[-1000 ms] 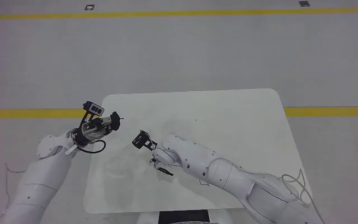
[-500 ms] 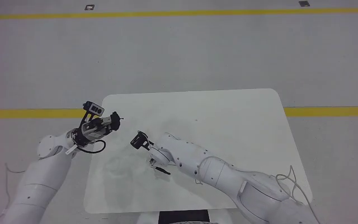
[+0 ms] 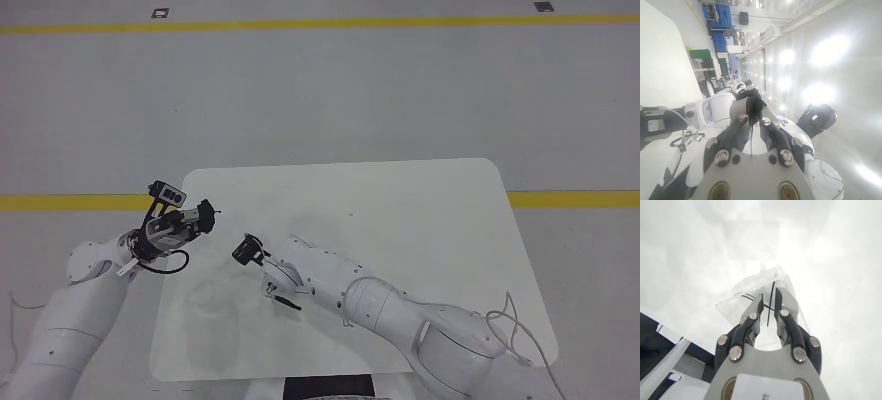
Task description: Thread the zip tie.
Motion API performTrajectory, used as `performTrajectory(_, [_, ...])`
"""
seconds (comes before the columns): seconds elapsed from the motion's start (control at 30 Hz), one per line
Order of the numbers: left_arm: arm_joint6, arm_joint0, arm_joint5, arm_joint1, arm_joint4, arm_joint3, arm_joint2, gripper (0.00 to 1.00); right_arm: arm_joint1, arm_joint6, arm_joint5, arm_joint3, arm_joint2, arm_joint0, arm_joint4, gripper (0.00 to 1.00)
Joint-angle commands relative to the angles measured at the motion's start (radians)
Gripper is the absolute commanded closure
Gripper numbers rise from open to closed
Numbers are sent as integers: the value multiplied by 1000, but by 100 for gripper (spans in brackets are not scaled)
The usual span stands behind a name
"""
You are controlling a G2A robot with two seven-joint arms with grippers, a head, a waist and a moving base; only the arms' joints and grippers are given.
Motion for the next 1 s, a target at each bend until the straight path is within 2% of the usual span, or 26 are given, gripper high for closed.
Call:
performTrajectory(0.0, [0,0,0,0,0,0,0,100,-6,0,-1,11,1,1,-4,84])
performTrajectory(0.2, [0,0,0,0,0,0,0,100,-23,3,-6,39,6,3,-16,85])
performTrajectory(0.33, [0,0,0,0,0,0,0,100,-33,4,-9,56,10,4,-23,100])
performTrajectory(0.63, [0,0,0,0,0,0,0,100,-50,8,-10,76,23,5,-43,100])
performTrajectory(0.8, [0,0,0,0,0,0,0,100,-44,23,6,31,41,-3,-68,100])
performTrajectory(0.97, [0,0,0,0,0,0,0,100,-16,46,2,-57,78,-29,-94,100])
